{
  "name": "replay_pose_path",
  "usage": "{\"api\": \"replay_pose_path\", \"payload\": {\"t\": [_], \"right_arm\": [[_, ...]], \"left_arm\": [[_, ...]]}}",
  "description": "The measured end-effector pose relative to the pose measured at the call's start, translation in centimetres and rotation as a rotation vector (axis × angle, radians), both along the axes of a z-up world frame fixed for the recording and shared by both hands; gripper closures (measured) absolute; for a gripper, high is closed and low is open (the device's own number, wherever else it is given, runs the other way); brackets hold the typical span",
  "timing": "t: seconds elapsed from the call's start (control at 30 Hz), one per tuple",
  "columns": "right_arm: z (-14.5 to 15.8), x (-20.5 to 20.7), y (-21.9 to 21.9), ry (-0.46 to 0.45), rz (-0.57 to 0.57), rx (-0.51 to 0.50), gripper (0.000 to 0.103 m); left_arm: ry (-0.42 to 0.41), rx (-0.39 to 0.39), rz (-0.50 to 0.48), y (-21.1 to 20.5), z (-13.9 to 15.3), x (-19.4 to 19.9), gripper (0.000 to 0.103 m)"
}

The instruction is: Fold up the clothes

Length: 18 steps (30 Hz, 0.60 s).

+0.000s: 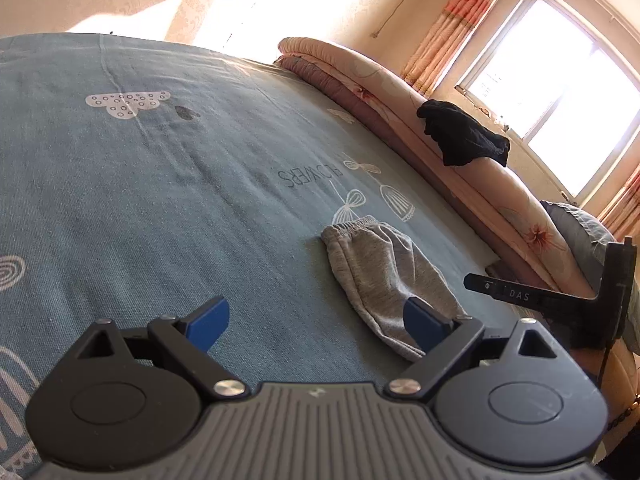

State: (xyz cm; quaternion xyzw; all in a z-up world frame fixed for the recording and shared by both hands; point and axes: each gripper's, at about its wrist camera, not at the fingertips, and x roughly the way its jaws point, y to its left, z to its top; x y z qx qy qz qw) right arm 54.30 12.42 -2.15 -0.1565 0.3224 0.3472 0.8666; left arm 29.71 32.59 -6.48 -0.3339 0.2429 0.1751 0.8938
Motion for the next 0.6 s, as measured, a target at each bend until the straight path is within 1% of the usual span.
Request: {"api": "replay_pose_path", "payload": {"t": [0.1, 0.17, 0.27, 0.3, 0.33, 0.4, 0.43, 0.53, 0.6], "right_arm": [[-1.4, 0.5, 0.3, -0.035, 0.024, -0.044, 0.063], [-2.2, 1.5, 0.6, -0.04, 0.01, -0.064, 0.063], [-2.9, 4.0, 0.9, 0.009, -0.03, -0.031, 0.062], [-3.0, 4.5, 1.1, 0.02, -0.028, -0.006, 0.06], [-3.1, 5.1, 1.3, 0.027, -0.023, 0.027, 0.054], [-3.4, 5.9, 2.2, 0.033, -0.013, 0.067, 0.046], [-3.6, 6.3, 2.7, 0.035, -0.008, 0.077, 0.046], [-4.7, 7.2, 4.5, 0.052, 0.006, 0.08, 0.046], [-5.7, 7.2, 5.5, 0.055, 0.03, 0.031, 0.046]], "left_arm": [[0.008, -0.001, -0.002, -0.1, -0.2, 0.2, 0.009], [0.02, 0.003, -0.005, -0.3, -0.2, 0.4, 0.009], [0.021, 0.014, -0.003, -0.4, -0.1, 0.4, 0.009], [0.02, 0.014, -0.003, -0.5, -0.1, 0.4, 0.009], [0.019, 0.013, -0.004, -0.4, -0.1, 0.4, 0.009], [0.017, 0.006, 0.001, -0.3, -0.1, 0.3, 0.009], [0.017, 0.004, 0.004, -0.2, -0.1, 0.3, 0.009], [0.023, 0.009, 0.007, -0.3, -0.1, 0.4, 0.009], [0.029, 0.015, 0.007, -0.3, -0.2, 0.5, 0.009]]}}
